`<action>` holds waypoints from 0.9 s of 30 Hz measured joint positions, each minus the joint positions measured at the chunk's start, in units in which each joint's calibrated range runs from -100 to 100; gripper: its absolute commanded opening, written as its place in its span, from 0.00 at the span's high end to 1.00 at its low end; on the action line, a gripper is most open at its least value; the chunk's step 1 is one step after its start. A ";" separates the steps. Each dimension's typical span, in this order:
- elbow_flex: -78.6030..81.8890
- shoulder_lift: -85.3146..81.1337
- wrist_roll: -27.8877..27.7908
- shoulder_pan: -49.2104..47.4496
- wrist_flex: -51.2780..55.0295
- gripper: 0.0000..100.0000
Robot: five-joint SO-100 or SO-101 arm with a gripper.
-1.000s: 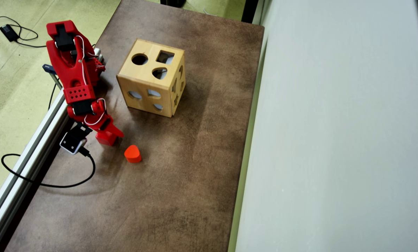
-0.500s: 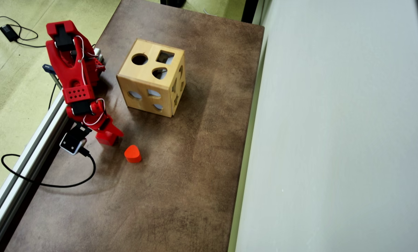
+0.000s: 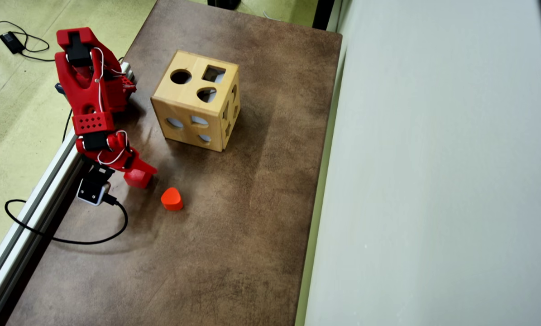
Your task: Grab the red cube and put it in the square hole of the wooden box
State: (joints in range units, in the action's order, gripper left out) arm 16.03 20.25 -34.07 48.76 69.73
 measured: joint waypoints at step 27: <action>-0.18 4.49 -0.88 0.07 -5.97 0.74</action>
State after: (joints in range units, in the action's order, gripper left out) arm 15.85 24.75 -34.95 48.83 63.76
